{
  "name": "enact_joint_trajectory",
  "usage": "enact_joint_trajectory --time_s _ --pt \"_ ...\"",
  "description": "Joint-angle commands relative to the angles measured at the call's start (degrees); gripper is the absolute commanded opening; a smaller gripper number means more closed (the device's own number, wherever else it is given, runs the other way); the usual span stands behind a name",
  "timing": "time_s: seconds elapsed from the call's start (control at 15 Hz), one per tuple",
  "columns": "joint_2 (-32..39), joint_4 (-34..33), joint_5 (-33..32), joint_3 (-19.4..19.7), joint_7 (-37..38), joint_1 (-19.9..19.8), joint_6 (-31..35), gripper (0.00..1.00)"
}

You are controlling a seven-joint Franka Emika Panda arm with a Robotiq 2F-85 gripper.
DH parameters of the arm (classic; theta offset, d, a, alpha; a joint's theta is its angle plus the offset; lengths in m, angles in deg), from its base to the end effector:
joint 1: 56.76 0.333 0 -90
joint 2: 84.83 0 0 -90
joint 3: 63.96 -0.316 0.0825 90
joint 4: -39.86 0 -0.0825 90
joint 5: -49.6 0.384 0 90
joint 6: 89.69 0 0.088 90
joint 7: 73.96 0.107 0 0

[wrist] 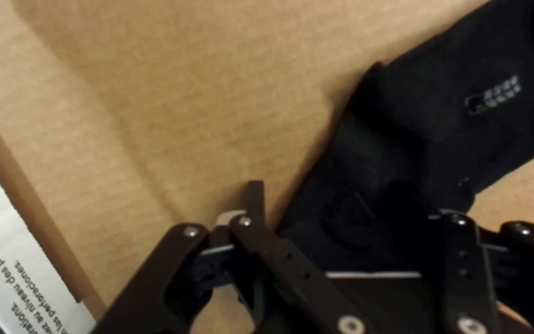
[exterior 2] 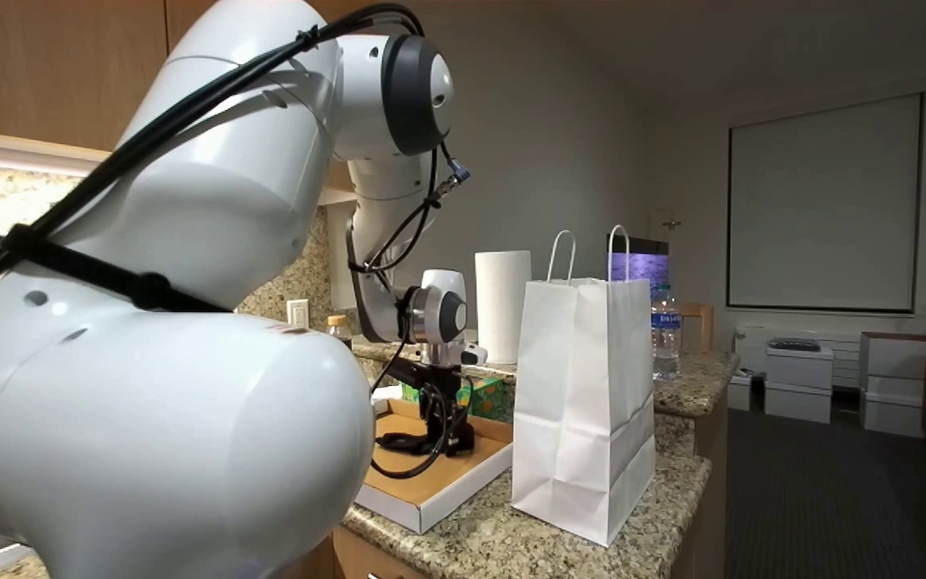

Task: Pick up all the socks from the cover box and put them in the paper bag

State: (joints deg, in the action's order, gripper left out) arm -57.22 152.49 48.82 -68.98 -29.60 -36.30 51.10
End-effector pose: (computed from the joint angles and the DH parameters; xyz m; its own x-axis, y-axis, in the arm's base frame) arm 0.5585 0.2641 0.2273 0.9463 -0.3230 -0.0140 -0.3233 -0.9458 -0.0308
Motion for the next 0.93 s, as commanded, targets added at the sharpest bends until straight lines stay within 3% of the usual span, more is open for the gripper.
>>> enact_joint_trajectory --time_s 0.0,0.33,0.47,0.87 --pt "0.80 -0.48 0.74 0.45 1.30 0.25 -0.15 0.39" --pt "0.35 -0.40 1.38 0.42 1.02 -0.13 -0.38 0.07" --pt "-0.46 0.34 1.59 0.18 0.59 -0.20 -0.16 0.04" --pt "-6.11 4.90 1.50 -0.86 -0.52 -0.14 1.99 0.09"
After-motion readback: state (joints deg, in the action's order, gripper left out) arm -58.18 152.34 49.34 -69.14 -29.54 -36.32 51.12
